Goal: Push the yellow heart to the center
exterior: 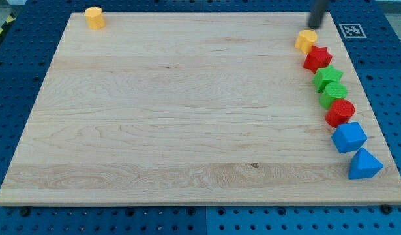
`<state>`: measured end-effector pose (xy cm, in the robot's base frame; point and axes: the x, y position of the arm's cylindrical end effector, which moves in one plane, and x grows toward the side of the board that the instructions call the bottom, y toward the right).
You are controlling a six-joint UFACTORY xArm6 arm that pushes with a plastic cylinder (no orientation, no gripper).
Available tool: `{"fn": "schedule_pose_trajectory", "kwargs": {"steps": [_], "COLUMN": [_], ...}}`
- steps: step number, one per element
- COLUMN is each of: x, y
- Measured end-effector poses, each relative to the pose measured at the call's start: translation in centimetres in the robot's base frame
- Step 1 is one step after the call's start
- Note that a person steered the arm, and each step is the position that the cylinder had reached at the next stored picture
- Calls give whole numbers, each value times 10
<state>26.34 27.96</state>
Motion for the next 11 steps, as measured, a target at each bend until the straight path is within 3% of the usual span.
{"fn": "schedule_pose_trajectory", "kwargs": {"steps": [1, 2, 6, 10, 11], "x": [42, 43, 21, 16, 16], "y": [25, 4, -140, -334, -329]}}
